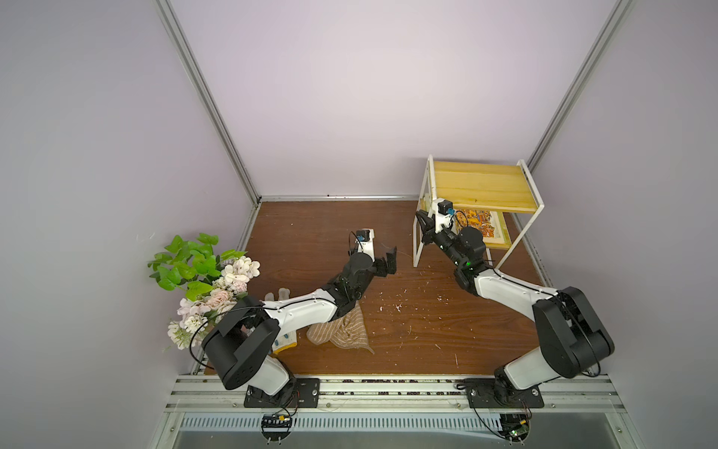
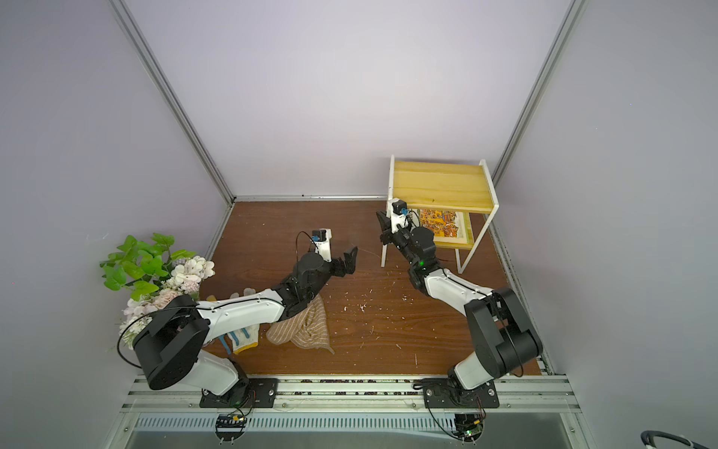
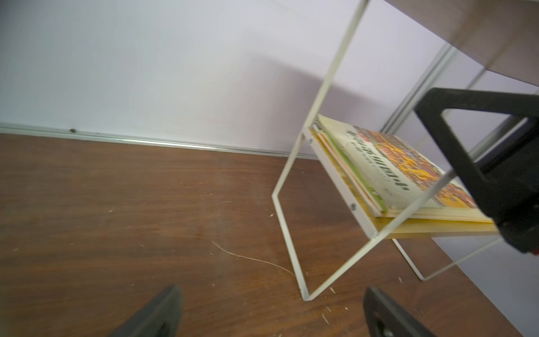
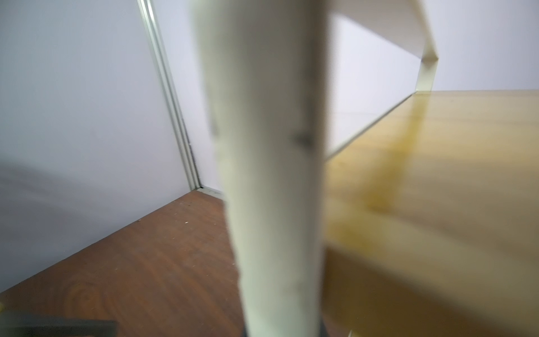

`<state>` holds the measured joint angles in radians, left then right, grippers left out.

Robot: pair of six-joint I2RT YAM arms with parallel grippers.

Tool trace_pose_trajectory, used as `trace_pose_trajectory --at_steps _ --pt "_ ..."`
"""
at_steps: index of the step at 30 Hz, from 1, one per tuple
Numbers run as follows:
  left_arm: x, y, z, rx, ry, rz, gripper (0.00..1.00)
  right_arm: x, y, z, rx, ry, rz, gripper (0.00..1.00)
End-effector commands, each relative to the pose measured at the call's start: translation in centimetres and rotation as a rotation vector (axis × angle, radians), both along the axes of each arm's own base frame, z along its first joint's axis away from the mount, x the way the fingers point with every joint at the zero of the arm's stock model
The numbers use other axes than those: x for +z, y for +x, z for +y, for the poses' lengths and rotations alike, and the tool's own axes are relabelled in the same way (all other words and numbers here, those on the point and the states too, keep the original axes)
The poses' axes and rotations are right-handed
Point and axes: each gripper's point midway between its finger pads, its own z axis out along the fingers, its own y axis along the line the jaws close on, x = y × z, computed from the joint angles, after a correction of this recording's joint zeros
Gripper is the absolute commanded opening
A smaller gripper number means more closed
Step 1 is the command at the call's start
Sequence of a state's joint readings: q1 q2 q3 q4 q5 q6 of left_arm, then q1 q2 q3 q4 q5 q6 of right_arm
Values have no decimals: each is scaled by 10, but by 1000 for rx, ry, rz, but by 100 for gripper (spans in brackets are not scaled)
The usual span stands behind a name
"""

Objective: Wipe the bookshelf clean with a cloth
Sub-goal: Move the shelf to the center of the board.

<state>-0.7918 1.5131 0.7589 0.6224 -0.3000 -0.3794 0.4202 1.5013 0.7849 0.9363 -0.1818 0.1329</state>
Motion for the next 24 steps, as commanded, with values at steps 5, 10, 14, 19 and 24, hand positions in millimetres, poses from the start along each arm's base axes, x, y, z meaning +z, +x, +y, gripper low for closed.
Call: trace_pose_trajectory --at_steps 5,10,14,19,24 --pt "30 -17 -51 -237 -72 -105 100 14 -66 -7 31 119 62 71" --pt "38 -24 -76 -360 -108 -146 100 -23 -86 -86 -328 -29 154 90" --pt "45 -7 -86 -326 -108 -179 99 -37 -109 -168 -640 -49 203 98" --pt "60 10 -111 -345 -132 -210 93 -31 -113 -251 -846 144 186 98" --pt "61 51 -105 -152 -90 -190 64 -13 -94 -296 -921 232 119 98"
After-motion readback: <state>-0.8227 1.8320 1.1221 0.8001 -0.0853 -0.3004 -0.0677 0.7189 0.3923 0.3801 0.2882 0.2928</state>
